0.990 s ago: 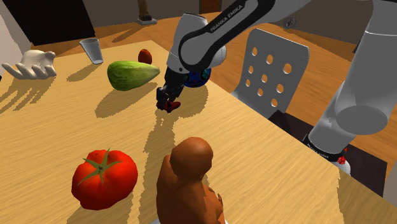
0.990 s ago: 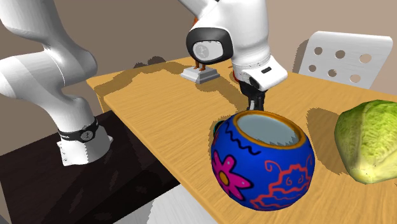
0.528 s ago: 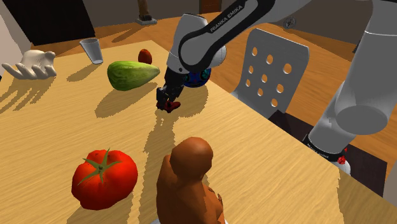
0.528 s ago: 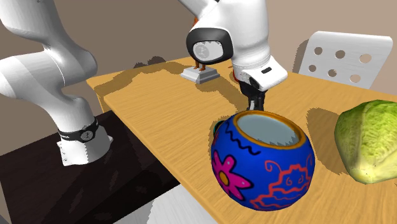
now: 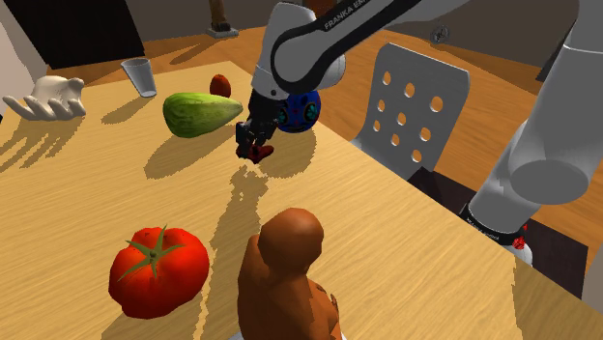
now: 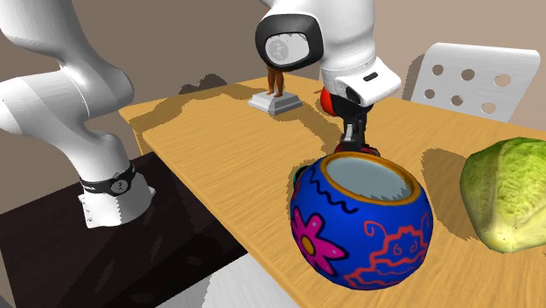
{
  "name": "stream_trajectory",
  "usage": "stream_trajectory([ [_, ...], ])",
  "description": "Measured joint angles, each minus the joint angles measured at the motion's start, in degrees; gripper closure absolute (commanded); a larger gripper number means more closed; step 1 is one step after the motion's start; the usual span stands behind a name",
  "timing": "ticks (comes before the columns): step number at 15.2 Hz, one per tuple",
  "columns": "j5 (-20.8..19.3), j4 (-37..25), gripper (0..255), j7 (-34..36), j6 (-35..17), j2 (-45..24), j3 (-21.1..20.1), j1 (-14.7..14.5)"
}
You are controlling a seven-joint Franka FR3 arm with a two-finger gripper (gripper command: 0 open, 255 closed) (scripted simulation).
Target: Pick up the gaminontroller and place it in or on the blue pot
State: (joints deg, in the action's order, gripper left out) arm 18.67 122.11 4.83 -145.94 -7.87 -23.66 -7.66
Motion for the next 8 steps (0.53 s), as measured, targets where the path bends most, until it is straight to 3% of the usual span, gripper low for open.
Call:
stream_trajectory([
  [8,-0.05,-2.45,255,1.06,5.66,3.38,0.19,0.43],
])
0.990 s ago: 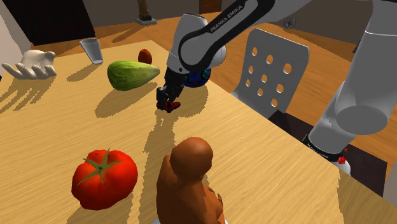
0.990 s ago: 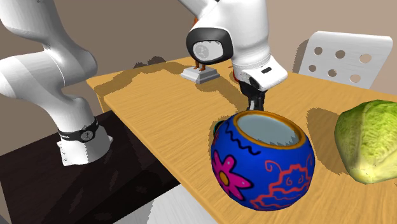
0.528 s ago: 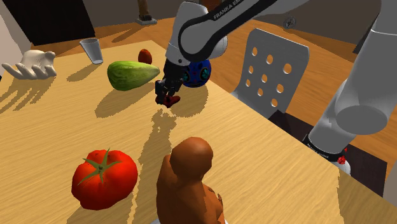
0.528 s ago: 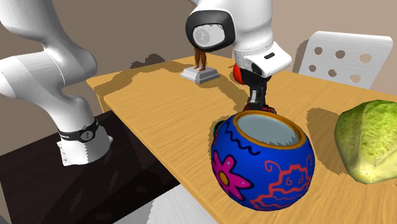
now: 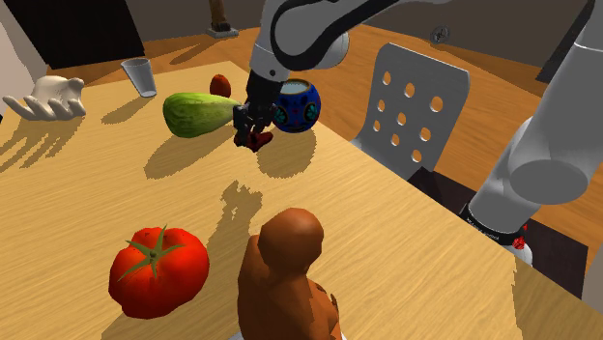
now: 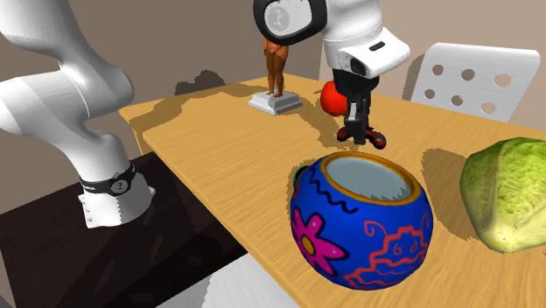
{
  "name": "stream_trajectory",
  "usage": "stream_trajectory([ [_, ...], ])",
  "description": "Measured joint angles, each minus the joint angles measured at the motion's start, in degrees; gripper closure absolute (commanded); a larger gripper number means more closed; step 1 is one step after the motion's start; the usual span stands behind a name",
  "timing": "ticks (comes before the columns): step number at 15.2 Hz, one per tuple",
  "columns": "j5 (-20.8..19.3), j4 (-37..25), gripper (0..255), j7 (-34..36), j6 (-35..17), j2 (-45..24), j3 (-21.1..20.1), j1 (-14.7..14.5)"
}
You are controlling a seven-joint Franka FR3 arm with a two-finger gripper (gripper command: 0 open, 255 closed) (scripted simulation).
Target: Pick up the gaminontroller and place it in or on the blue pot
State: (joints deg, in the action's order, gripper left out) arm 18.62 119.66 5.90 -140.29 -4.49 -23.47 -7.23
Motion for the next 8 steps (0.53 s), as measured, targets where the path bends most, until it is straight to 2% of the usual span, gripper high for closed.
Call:
stream_trajectory([
  [8,-0.41,-3.52,255,1.5,5.96,2.66,0.22,0.28],
])
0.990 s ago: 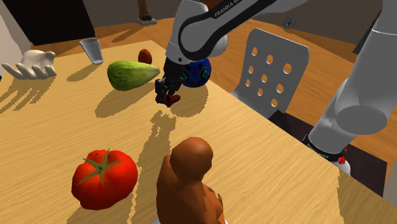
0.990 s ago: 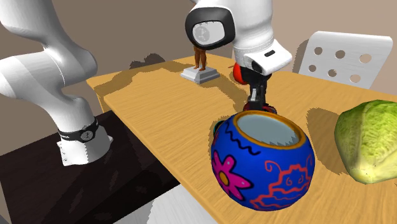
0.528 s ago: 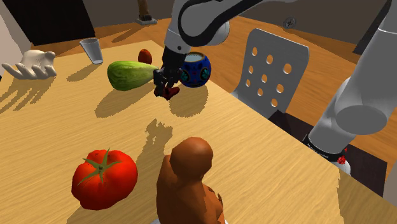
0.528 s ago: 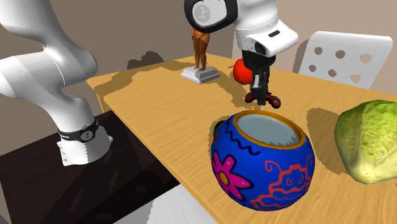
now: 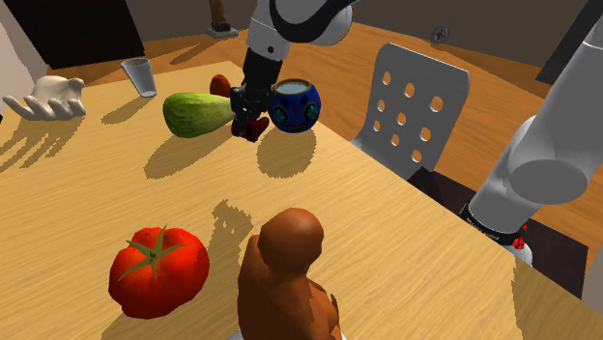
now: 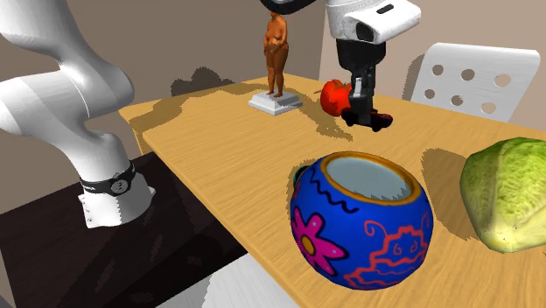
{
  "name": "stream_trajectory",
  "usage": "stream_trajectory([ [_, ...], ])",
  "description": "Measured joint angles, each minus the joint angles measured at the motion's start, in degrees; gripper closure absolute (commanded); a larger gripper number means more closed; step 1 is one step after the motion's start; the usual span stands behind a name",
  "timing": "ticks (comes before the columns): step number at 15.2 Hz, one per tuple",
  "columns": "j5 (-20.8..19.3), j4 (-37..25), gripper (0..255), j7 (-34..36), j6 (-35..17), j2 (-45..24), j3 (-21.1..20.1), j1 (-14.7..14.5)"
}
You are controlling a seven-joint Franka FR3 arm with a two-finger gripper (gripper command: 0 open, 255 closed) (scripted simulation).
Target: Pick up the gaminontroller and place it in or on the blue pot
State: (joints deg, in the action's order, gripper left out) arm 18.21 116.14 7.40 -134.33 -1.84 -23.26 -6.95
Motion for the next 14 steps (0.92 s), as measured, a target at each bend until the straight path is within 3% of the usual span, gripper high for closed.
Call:
stream_trajectory([
  [14,-0.98,-7.86,255,2.35,10.09,2.5,0.51,0.53],
])
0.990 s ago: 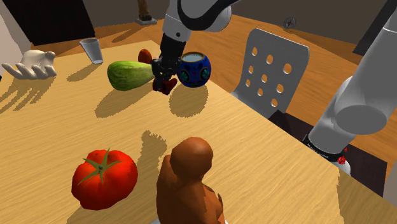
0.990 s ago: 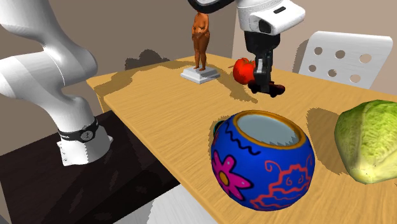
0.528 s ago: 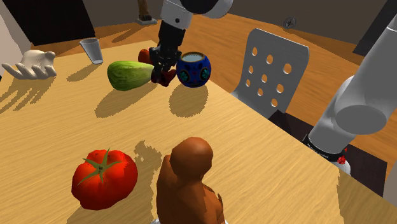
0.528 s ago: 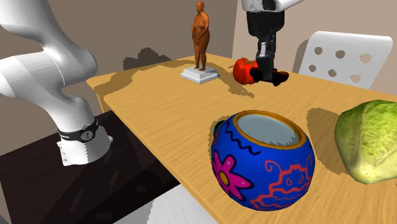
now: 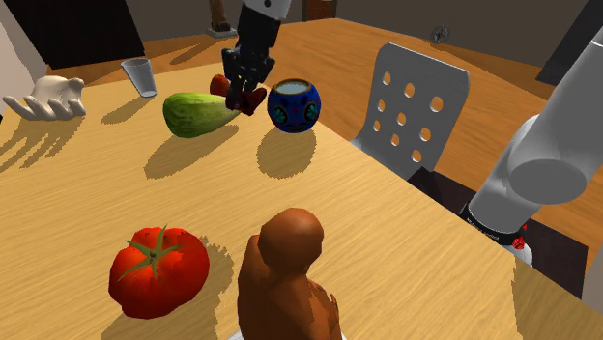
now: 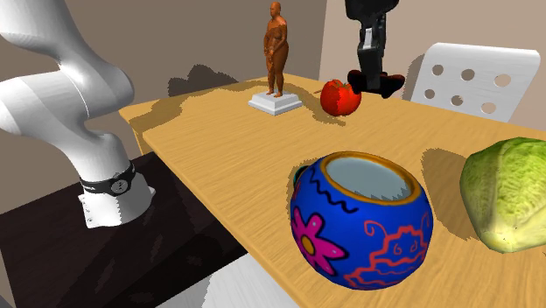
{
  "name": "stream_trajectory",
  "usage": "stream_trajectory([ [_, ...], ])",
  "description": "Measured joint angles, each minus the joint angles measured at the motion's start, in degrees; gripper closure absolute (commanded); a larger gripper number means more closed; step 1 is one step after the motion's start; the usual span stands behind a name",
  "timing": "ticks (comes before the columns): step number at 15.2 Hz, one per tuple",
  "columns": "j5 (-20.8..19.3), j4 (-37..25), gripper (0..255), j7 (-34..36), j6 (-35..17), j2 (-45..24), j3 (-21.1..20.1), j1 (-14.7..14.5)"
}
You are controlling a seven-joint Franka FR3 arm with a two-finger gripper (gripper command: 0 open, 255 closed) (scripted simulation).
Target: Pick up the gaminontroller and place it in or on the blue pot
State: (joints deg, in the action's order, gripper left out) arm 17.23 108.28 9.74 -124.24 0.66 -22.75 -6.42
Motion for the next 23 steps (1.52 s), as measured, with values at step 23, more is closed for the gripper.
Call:
stream_trajectory([
  [23,4.04,-6.37,255,-21.22,13.5,0.09,12.14,10.88],
])
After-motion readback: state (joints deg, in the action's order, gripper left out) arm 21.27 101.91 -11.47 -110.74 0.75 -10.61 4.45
